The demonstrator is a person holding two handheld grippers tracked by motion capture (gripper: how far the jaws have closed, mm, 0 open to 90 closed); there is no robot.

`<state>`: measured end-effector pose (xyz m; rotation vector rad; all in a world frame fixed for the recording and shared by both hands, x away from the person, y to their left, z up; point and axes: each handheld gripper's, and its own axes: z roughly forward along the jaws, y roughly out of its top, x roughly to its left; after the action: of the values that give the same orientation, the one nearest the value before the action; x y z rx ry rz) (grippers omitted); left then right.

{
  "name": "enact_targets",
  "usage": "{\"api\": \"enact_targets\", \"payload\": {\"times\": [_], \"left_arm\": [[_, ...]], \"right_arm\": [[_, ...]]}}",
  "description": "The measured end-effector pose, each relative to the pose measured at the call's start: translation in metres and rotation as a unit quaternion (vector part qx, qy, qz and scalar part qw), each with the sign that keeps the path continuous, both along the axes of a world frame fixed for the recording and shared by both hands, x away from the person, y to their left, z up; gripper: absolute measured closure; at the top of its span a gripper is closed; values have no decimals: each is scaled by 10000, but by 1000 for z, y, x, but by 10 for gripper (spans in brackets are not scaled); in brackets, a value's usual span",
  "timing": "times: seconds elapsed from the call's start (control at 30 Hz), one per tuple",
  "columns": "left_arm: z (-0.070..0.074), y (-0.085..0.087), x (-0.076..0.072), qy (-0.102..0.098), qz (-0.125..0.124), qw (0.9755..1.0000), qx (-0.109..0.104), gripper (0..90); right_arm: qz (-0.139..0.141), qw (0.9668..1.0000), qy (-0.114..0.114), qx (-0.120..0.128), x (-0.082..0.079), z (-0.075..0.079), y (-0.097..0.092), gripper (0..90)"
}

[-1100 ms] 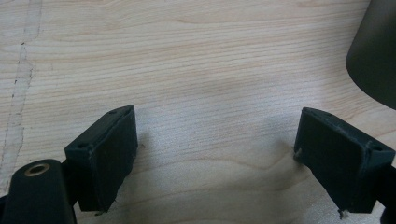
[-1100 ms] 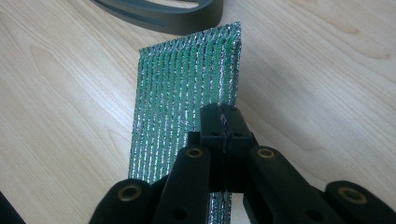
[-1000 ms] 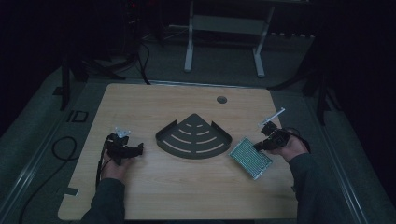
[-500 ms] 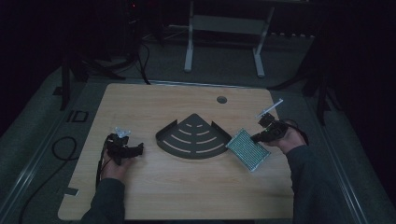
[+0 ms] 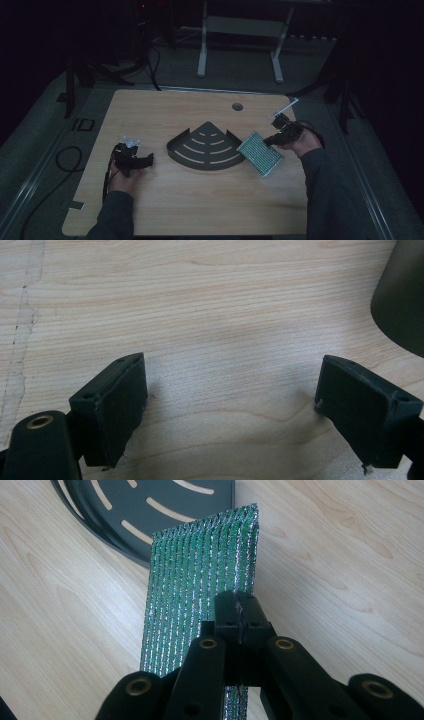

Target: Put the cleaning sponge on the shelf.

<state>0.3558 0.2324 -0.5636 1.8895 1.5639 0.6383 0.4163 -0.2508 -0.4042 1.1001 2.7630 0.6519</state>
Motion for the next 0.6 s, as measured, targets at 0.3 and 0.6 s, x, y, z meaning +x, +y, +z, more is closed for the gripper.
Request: {"api": "enact_targets", "payload": {"times": [0.3, 0.6], "left_arm": [[0, 0, 0, -3, -2, 10000, -1, 137], [0, 0, 0, -4, -3, 10000, 3, 137]], "right_arm": [[1, 9999, -43, 100, 9, 2, 11, 895], [-34, 9998, -142, 124, 16, 9, 24, 895]]}}
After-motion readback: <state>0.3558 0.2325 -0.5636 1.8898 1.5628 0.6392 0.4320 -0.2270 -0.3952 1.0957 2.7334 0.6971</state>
